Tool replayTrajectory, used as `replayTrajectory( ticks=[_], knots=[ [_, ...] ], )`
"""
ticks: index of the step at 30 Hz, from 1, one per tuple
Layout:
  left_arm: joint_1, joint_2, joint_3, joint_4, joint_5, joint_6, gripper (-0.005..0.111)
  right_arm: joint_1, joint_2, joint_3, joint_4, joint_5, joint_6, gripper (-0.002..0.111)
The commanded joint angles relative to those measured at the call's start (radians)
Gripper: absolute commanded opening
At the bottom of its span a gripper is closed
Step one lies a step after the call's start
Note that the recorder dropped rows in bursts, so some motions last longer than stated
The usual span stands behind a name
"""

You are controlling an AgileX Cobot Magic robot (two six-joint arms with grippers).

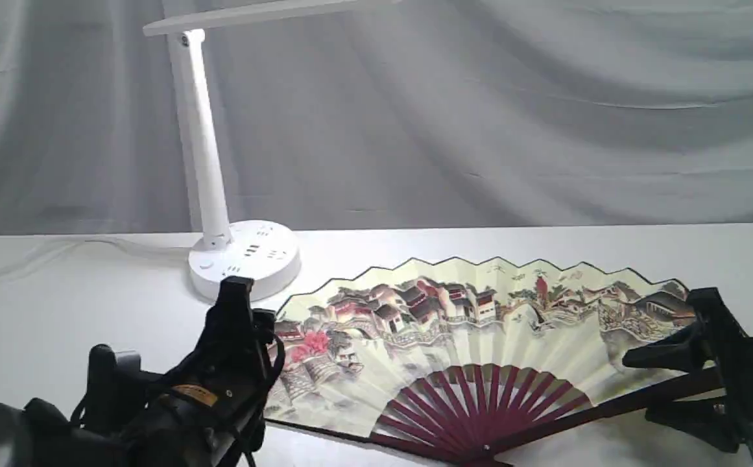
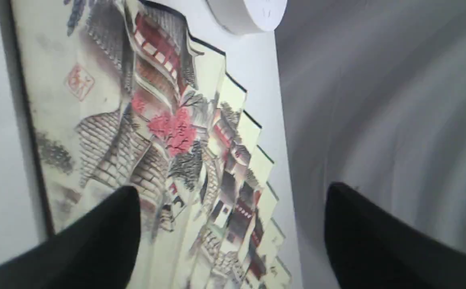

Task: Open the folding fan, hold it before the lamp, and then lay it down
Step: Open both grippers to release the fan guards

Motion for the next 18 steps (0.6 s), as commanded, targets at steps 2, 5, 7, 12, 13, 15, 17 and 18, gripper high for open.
replayTrajectory(
  ticks=[2,5,7,12,13,15,17,18],
  knots=[
    [0.001,-0.014,0.000,0.011,0.102,0.055,0.064,0.002,-0.074,-0.047,-0.193,-0.041,0.140,0.054],
    [0.001,-0.014,0.000,0.011,0.158,0.055,0.064,0.002,-0.097,-0.047,-0.290,-0.049,0.196,0.054],
    [0.001,-0.014,0.000,0.011,0.177,0.055,0.064,0.002,-0.105,-0.047,-0.360,-0.049,0.247,0.054],
    [0.001,-0.025,0.000,0.026,0.186,0.055,0.064,0.002,-0.105,-0.047,-0.478,-0.029,0.304,0.054],
    [0.004,-0.032,0.000,0.037,0.195,0.055,0.064,0.002,-0.105,-0.047,-0.494,-0.022,0.307,0.054],
    [0.025,-0.045,0.000,0.072,0.231,0.055,0.064,0.002,-0.105,-0.047,-0.532,-0.013,0.321,0.053],
    [0.058,-0.059,0.000,0.137,0.292,0.055,0.064,0.002,-0.107,-0.047,-0.568,-0.006,0.335,0.052],
    [0.079,-0.071,0.000,0.177,0.329,0.055,0.064,0.002,-0.113,-0.047,-0.587,0.000,0.348,0.051]
  ],
)
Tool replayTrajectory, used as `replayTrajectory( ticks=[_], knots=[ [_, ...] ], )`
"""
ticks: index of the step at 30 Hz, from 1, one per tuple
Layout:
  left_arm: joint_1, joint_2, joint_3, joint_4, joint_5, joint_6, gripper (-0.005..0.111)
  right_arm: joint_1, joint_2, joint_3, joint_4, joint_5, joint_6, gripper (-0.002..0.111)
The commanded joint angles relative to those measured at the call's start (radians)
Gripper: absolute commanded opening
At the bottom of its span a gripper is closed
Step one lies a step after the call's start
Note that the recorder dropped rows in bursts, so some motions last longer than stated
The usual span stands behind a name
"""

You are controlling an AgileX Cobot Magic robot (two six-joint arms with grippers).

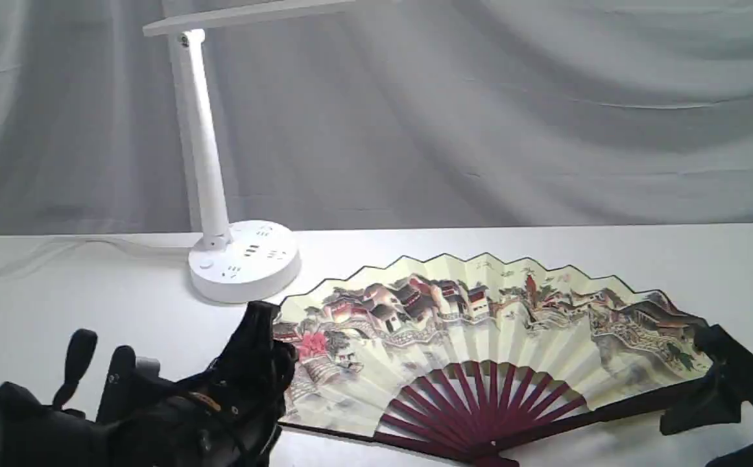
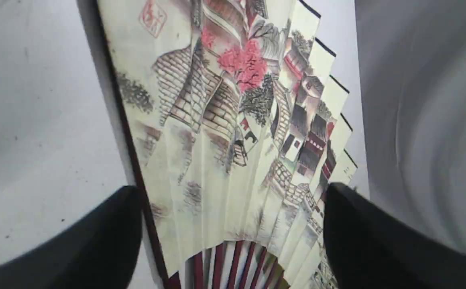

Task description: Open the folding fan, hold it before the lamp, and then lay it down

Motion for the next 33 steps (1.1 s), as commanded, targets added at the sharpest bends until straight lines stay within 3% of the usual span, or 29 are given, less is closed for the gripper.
replayTrajectory(
  ticks=[1,8,14,21,28,33],
  knots=[
    [0.061,-0.037,0.000,0.118,0.107,0.009,0.064,0.002,-0.025,-0.004,-0.067,0.021,0.033,0.050],
    [0.188,-0.110,0.000,0.379,0.297,0.009,0.061,0.002,-0.150,-0.004,-0.072,0.007,0.035,0.043],
    [0.262,-0.180,0.000,0.532,0.419,0.009,0.042,0.019,-0.281,-0.004,-0.115,-0.012,0.038,0.043],
    [0.334,-0.289,0.000,0.771,0.585,0.009,0.026,0.161,-0.411,-0.004,-0.346,-0.075,0.143,0.042],
    [0.351,-0.402,0.000,0.938,0.690,0.081,0.000,0.290,-0.489,-0.004,-0.674,-0.067,0.348,0.036],
    [0.351,-0.455,0.000,0.949,0.792,0.114,0.000,0.329,-0.520,-0.004,-0.789,-0.052,0.394,0.034]
  ],
)
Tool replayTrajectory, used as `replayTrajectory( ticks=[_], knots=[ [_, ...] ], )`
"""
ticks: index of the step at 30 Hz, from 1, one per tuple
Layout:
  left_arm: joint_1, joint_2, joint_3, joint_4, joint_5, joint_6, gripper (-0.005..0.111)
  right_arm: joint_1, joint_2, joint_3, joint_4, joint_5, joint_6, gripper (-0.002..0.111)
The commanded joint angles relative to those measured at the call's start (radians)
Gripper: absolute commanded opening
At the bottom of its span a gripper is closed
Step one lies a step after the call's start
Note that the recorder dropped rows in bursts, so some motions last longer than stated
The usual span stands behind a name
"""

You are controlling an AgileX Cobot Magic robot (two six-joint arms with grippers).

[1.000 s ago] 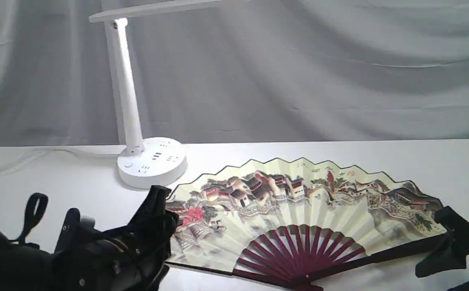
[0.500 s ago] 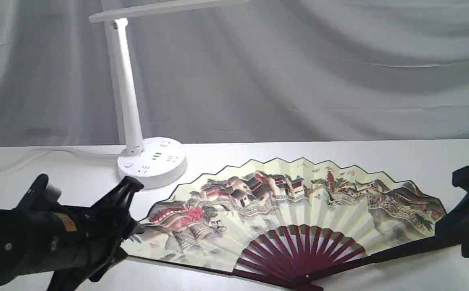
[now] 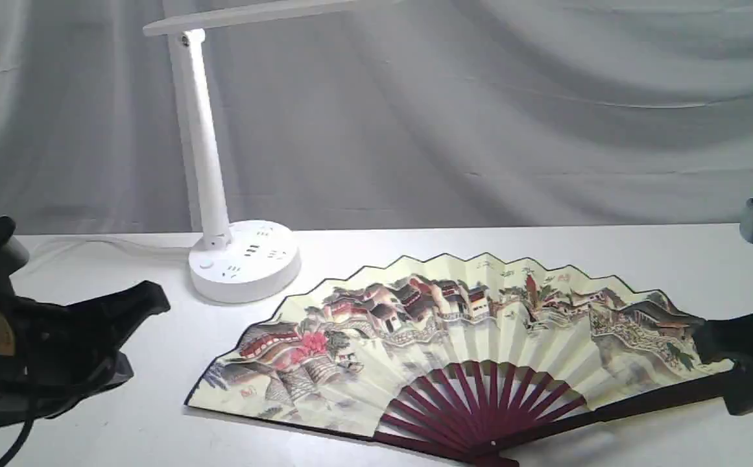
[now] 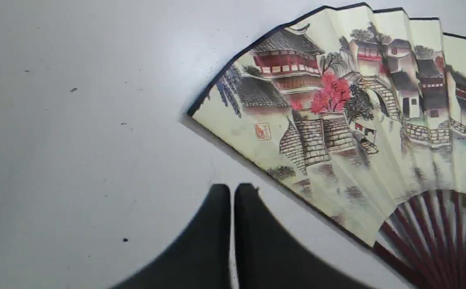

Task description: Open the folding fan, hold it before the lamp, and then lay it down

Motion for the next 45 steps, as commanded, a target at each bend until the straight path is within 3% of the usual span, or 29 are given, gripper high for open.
replayTrajectory(
  ticks=[1,12,17,20,24,28,31,37,45],
  knots=[
    [0.001,-0.042,0.000,0.026,0.082,0.065,0.000,0.015,-0.027,-0.004,-0.064,0.007,0.030,0.033],
    [0.001,-0.065,-0.091,0.053,0.399,0.406,0.000,0.015,-0.036,0.038,-0.042,-0.081,0.034,0.030],
    [0.001,-0.066,-0.153,0.072,0.526,0.451,0.000,0.015,-0.036,0.089,-0.058,-0.136,0.034,0.029],
    [0.008,-0.066,-0.167,0.072,0.548,0.550,0.000,0.015,-0.036,0.103,-0.090,-0.148,0.034,0.021],
    [0.105,-0.066,-0.167,0.006,0.555,0.561,0.000,0.015,-0.036,0.106,-0.094,-0.143,0.034,0.000],
    [0.248,-0.066,-0.167,-0.105,0.570,0.727,0.000,0.015,-0.036,0.106,-0.098,-0.132,0.034,0.000],
    [0.316,-0.066,-0.167,-0.124,0.581,0.770,0.000,0.015,-0.036,0.106,-0.098,-0.114,0.034,0.000],
    [0.338,-0.066,-0.167,-0.146,0.577,0.966,0.000,0.015,-0.036,0.106,-0.098,-0.111,0.034,0.000],
    [0.338,-0.066,-0.167,-0.178,0.559,0.979,0.000,0.015,-0.036,0.106,-0.098,-0.116,0.019,0.000]
  ],
)
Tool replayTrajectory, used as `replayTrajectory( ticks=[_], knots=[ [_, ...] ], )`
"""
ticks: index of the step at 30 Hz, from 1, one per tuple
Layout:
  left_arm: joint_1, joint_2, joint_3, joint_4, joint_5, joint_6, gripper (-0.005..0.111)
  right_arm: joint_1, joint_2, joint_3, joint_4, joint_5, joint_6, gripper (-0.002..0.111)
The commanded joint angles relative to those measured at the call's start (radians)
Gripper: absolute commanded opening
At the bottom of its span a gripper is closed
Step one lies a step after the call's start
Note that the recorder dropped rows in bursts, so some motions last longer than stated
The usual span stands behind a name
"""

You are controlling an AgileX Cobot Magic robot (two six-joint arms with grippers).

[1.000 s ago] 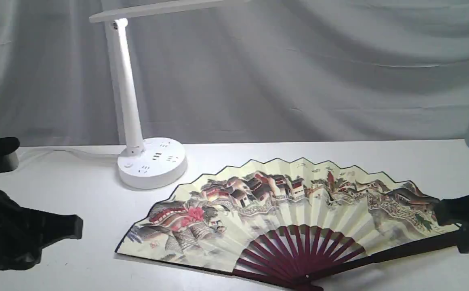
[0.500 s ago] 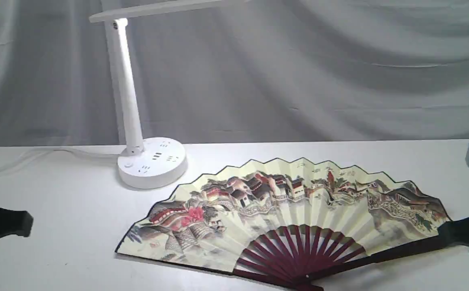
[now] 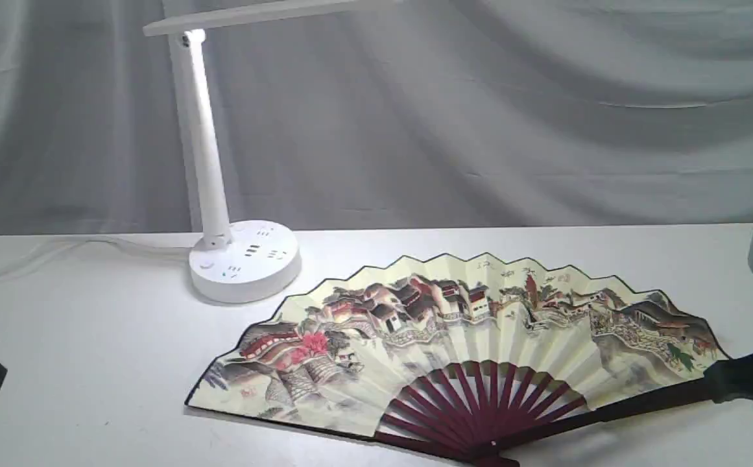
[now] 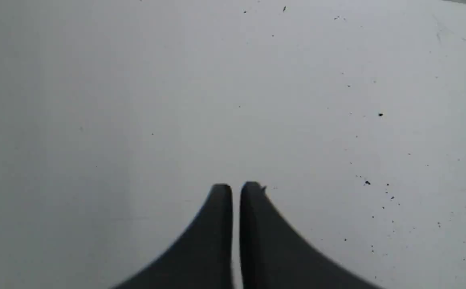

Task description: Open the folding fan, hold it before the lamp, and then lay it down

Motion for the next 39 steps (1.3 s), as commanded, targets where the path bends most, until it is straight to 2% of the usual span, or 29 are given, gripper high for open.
replayTrajectory(
  ticks=[1,7,14,31,39],
  knots=[
    [0.002,-0.010,-0.008,-0.013,-0.012,0.010,0.000,0.004,-0.008,0.007,-0.011,-0.004,-0.011,0.000],
    [0.002,-0.042,-0.008,-0.008,-0.016,0.010,0.000,0.004,-0.008,0.007,-0.011,0.002,-0.013,0.000],
    [0.002,-0.163,-0.008,-0.002,-0.015,0.010,0.000,0.004,-0.080,0.007,-0.016,0.010,-0.035,0.000],
    [0.002,-0.641,-0.008,-0.033,-0.007,0.000,0.000,0.004,-0.584,0.007,-0.041,0.092,-0.035,0.000],
    [0.002,-0.874,-0.008,-0.053,0.141,-0.003,0.000,0.004,-0.833,0.007,-0.047,0.215,-0.033,0.000]
  ],
)
